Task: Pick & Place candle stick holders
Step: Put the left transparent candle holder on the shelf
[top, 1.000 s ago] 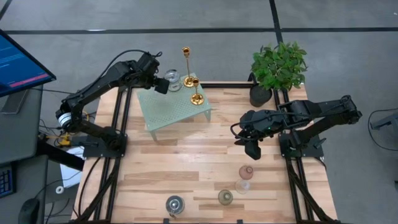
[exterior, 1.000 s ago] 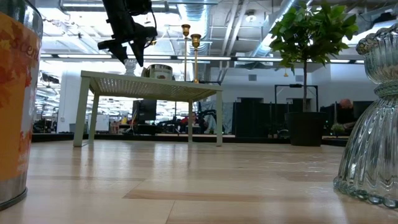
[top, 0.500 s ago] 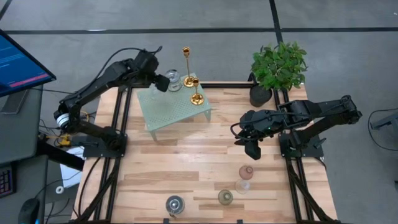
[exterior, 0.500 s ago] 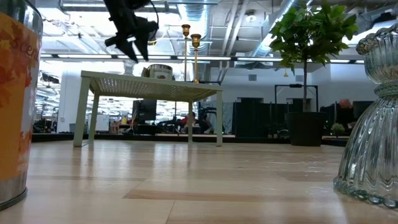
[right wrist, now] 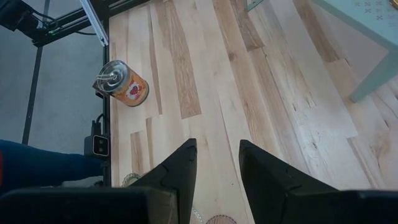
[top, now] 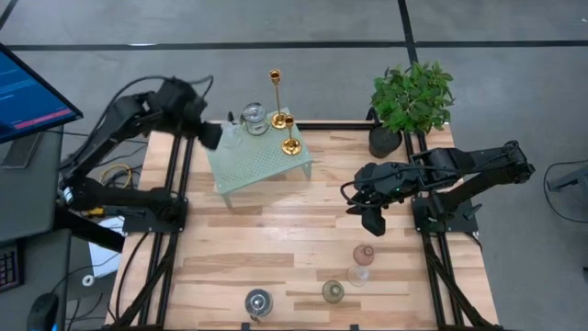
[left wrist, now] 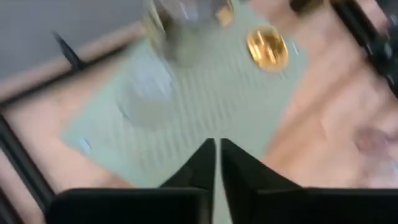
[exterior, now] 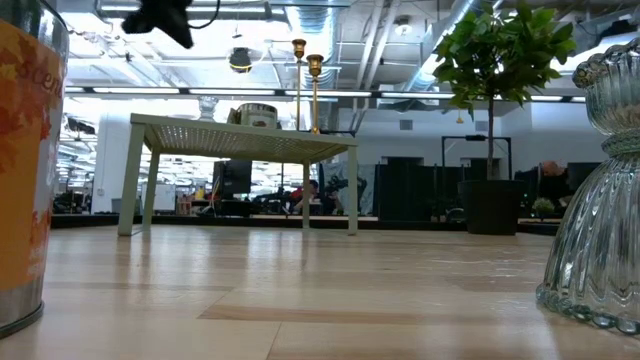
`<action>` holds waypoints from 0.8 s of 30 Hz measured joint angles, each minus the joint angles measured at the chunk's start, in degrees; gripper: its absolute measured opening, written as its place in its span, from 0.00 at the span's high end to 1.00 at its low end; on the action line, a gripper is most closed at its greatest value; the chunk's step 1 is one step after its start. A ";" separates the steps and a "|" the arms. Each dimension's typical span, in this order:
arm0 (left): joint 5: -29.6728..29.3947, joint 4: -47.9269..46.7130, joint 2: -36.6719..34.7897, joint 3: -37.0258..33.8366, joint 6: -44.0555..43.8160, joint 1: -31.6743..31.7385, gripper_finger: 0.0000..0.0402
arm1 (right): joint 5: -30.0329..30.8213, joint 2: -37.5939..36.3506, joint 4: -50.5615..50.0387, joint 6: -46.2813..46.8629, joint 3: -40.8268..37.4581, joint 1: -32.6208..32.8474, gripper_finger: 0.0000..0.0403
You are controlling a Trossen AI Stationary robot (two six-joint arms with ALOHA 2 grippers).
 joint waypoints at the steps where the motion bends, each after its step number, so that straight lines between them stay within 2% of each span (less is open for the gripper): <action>1: 0.44 -1.46 -0.48 -0.59 -0.99 -1.38 0.97 | 0.01 0.00 0.00 -0.16 0.00 -0.14 0.72; 4: 0.18 -1.92 -1.85 -3.34 -3.07 -5.60 0.99 | 0.02 0.00 0.00 -0.28 0.00 -0.68 0.72; 9: -6.12 0.09 -1.35 -8.61 -2.32 -9.12 0.99 | 0.05 0.00 0.00 -0.34 0.00 -1.38 0.72; 16: -9.19 9.68 2.25 -14.33 4.95 -8.63 1.00 | 0.03 0.00 0.00 -0.36 0.00 -1.61 0.72; 24: -12.28 11.17 4.93 -14.72 10.12 -4.22 1.00 | 0.02 0.00 0.00 -0.34 0.00 -1.41 0.72</action>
